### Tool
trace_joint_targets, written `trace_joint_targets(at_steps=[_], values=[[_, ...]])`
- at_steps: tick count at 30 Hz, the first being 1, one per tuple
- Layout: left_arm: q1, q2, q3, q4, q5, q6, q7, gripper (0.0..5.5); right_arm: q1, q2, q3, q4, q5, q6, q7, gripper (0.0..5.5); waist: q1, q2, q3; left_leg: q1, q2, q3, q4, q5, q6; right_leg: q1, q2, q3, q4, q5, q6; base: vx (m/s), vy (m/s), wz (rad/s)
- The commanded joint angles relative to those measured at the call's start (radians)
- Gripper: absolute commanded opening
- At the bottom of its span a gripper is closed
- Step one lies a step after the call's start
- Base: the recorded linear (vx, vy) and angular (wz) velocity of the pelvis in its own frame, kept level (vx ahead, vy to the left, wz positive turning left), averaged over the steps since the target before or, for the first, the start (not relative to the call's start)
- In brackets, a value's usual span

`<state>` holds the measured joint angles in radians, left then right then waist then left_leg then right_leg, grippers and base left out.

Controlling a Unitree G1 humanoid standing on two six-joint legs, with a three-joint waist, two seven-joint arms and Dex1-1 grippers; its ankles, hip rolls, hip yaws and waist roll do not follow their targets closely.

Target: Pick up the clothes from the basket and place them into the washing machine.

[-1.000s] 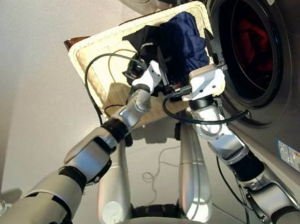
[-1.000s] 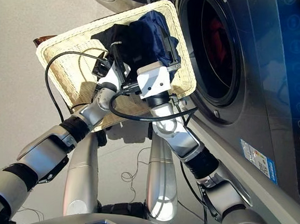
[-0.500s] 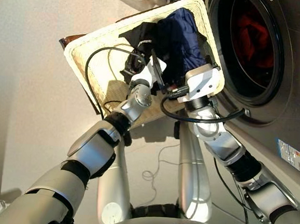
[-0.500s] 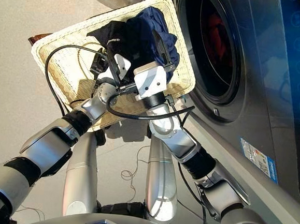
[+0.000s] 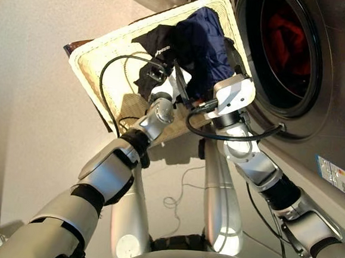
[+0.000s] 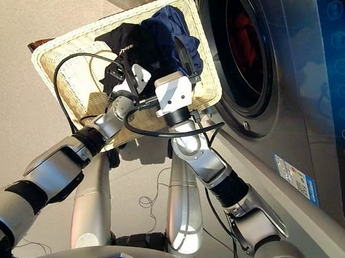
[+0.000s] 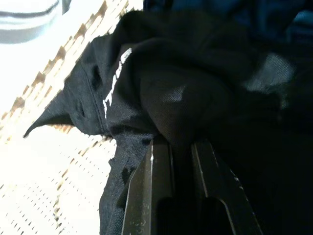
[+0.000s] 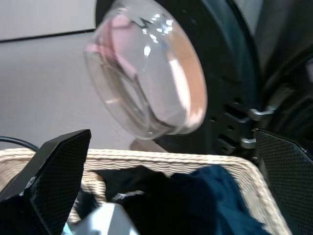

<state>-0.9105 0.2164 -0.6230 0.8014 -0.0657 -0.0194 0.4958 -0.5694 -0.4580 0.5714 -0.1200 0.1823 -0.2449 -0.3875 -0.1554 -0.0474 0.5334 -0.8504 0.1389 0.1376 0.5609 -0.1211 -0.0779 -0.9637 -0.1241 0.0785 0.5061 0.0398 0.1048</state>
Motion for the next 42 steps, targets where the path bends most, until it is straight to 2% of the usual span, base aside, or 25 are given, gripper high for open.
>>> trace_joint_targets(at_steps=[1,3,4,6,7,12,19,21,22,24,30,35,39,42], values=[[0.045,0.004,0.007,-0.138,0.05,-0.061,0.014,0.0,0.032,-0.028,-0.082,-0.099,-0.039,-0.042,-0.026,5.5,0.028,-0.013,-0.013,-0.009,0.0,-0.029,-0.026,0.062,-0.011,0.066,-0.005,-0.038,0.013,-0.048,0.023,0.0,0.0,0.0],[0.146,0.073,0.035,-0.342,0.054,-0.09,0.006,0.0,0.08,-0.069,-0.164,-0.102,-0.031,-0.042,-0.033,5.5,0.043,-0.009,-0.013,0.009,-0.006,-0.035,-0.039,0.062,-0.009,0.089,-0.009,-0.046,0.004,-0.051,0.022,0.0,0.0,0.0],[0.148,0.074,0.035,-0.346,0.054,-0.088,0.006,0.0,0.081,-0.068,-0.165,-0.103,-0.03,-0.041,-0.033,5.5,0.043,-0.01,-0.013,0.01,-0.006,-0.035,-0.039,0.062,-0.009,0.09,-0.009,-0.046,0.004,-0.051,0.022,0.0,0.0,0.0],[0.254,0.158,0.09,-0.54,0.065,-0.121,-0.025,0.0,0.126,-0.129,-0.247,-0.11,-0.056,-0.037,-0.024,5.5,0.056,-0.004,-0.013,0.029,-0.012,-0.036,-0.055,0.063,-0.008,0.11,-0.012,-0.048,-0.007,-0.052,0.023,0.0,0.0,0.0],[0.283,0.172,0.1,-0.573,0.064,-0.125,-0.032,0.0,0.136,-0.142,-0.265,-0.107,-0.065,-0.035,-0.025,5.5,0.058,-0.004,-0.013,0.035,-0.014,-0.036,-0.058,0.063,-0.007,0.115,-0.013,-0.049,-0.009,-0.051,0.022,0.0,0.0,0.0],[0.444,0.286,0.219,-0.852,0.028,-0.19,-0.083,0.0,0.205,-0.229,-0.352,-0.087,-0.071,-0.014,0.041,5.5,0.078,0.004,-0.013,0.056,-0.019,-0.039,-0.078,0.064,-0.009,0.137,-0.019,-0.051,-0.027,-0.05,0.024,0.0,0.0,0.0],[0.564,0.407,0.329,-1.103,-0.067,-0.256,-0.172,0.0,0.231,-0.358,-0.351,-0.133,0.011,-0.024,0.223,5.5,0.097,0.009,-0.013,0.085,-0.019,-0.043,-0.102,0.069,-0.015,0.166,-0.021,-0.05,-0.046,-0.049,0.027,0.0,0.0,0.0],[0.576,0.422,0.342,-1.126,-0.088,-0.261,-0.187,0.0,0.227,-0.38,-0.338,-0.144,0.035,-0.024,0.257,5.5,0.098,0.01,-0.013,0.091,-0.02,-0.043,-0.106,0.07,-0.017,0.171,-0.022,-0.05,-0.048,-0.049,0.028,0.0,0.0,0.0],[0.591,0.46,0.357,-1.176,-0.133,-0.275,-0.227,0.0,0.209,-0.433,-0.315,-0.168,0.102,-0.029,0.33,5.5,0.103,0.012,-0.013,0.096,-0.02,-0.044,-0.11,0.072,-0.019,0.175,-0.023,-0.05,-0.05,-0.048,0.03,0.0,0.0,0.0],[0.599,0.492,0.368,-1.214,-0.19,-0.295,-0.263,0.0,0.183,-0.489,-0.288,-0.191,0.15,-0.024,0.394,5.5,0.108,0.014,-0.013,0.101,-0.02,-0.044,-0.112,0.074,-0.022,0.178,-0.024,-0.049,-0.051,-0.048,0.03,0.0,0.0,0.0],[0.592,0.533,0.353,-1.278,-0.315,-0.312,-0.349,0.0,-0.025,-0.592,-0.124,-0.195,0.155,0.012,0.487,5.5,0.126,0.023,-0.013,0.102,-0.018,-0.044,-0.109,0.077,-0.028,0.177,-0.028,-0.051,-0.048,-0.045,0.032,0.0,0.0,0.0],[0.571,0.533,0.332,-1.295,-0.356,-0.312,-0.399,0.0,-0.218,-0.579,0.05,-0.153,0.184,0.064,0.566,5.5,0.14,0.037,-0.013,0.099,-0.017,-0.046,-0.112,0.082,-0.03,0.172,-0.032,-0.052,-0.047,-0.045,0.03,0.0,0.0,0.0],[0.561,0.537,0.327,-1.306,-0.378,-0.314,-0.423,0.0,-0.324,-0.531,0.12,-0.106,0.189,0.078,0.575,5.5,0.148,0.05,-0.013,0.093,-0.019,-0.043,-0.117,0.092,-0.031,0.166,-0.035,-0.054,-0.052,-0.037,0.029,0.0,0.0,0.0],[0.556,0.534,0.322,-1.308,-0.38,-0.315,-0.428,0.0,-0.348,-0.5,0.131,-0.08,0.183,0.081,0.567,5.5,0.152,0.055,-0.013,0.093,-0.019,-0.042,-0.118,0.093,-0.031,0.164,-0.036,-0.055,-0.052,-0.036,0.028,0.0,0.0,0.0]])
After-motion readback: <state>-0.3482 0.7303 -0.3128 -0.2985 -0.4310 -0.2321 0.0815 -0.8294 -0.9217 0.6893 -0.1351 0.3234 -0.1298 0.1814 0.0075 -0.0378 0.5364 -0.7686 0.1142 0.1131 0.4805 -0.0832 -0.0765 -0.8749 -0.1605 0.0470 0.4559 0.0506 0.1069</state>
